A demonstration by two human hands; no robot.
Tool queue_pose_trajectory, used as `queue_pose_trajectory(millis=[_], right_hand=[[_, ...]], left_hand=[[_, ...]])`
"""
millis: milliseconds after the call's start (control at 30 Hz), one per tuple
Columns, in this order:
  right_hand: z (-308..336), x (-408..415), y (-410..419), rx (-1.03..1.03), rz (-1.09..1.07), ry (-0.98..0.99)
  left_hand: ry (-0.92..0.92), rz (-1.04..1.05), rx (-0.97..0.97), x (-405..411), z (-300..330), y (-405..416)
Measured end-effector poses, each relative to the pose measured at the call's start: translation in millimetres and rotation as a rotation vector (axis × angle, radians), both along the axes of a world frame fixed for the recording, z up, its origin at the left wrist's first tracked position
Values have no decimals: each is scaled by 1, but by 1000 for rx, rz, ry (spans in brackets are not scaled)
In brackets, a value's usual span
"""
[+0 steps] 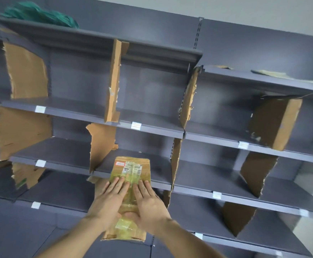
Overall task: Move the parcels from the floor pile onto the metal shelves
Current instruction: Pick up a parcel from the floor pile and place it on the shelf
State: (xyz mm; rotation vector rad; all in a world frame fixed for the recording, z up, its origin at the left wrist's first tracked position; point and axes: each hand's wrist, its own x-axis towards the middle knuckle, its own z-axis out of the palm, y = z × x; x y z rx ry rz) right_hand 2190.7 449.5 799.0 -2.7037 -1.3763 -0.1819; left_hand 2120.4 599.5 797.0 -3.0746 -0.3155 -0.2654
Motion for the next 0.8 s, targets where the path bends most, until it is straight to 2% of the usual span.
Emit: queue_pose_trajectory(millis=[133, 500, 800], right_hand=[[8, -20, 31, -22, 60, -23], [14, -113, 185, 43, 303, -49], [5, -117, 271, 15, 390, -102]], left_hand=[[5, 40, -25, -28, 5, 29], [-26, 259, 2, -161, 23, 156], [-12, 330, 0, -175, 8, 235]])
